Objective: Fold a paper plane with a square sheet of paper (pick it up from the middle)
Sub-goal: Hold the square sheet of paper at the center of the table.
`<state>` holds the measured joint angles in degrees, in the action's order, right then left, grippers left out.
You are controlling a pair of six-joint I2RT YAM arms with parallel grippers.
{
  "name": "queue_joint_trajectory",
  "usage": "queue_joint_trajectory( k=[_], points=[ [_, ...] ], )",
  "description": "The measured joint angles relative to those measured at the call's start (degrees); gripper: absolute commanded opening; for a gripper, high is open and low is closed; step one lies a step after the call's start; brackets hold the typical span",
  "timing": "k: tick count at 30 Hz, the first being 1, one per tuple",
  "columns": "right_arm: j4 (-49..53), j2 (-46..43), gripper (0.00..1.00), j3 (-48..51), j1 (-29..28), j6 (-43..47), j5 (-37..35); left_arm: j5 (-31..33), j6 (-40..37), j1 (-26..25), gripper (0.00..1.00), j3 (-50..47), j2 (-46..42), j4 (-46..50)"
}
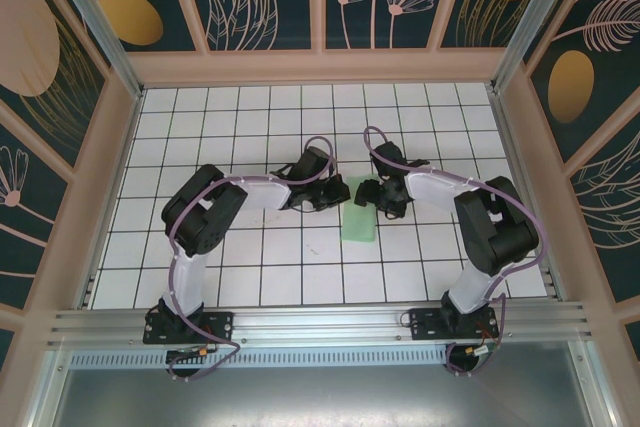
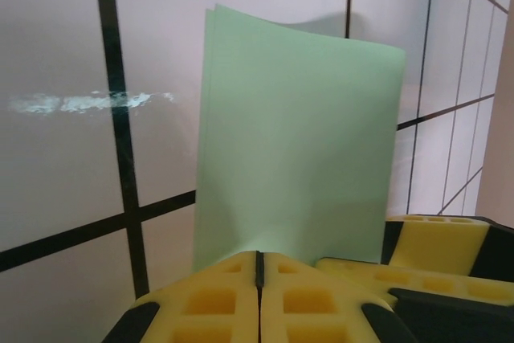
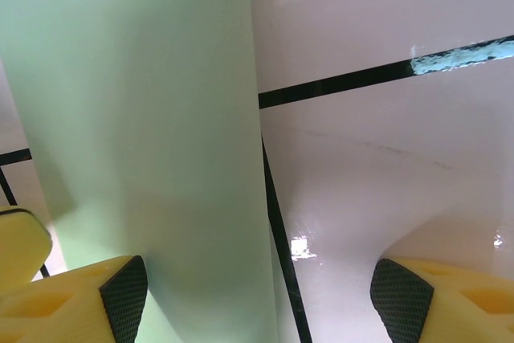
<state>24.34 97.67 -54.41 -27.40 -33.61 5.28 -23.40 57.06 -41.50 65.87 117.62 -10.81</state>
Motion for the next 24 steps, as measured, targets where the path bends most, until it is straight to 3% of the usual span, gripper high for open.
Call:
queue_joint_trajectory(
  k=[24],
  points=[
    [1.6,0.7,0.81,-1.5,-0.5,-0.4,-0.7,2.3,-4.6,-0.8,0.05,3.1,1.7,5.0]
  ],
)
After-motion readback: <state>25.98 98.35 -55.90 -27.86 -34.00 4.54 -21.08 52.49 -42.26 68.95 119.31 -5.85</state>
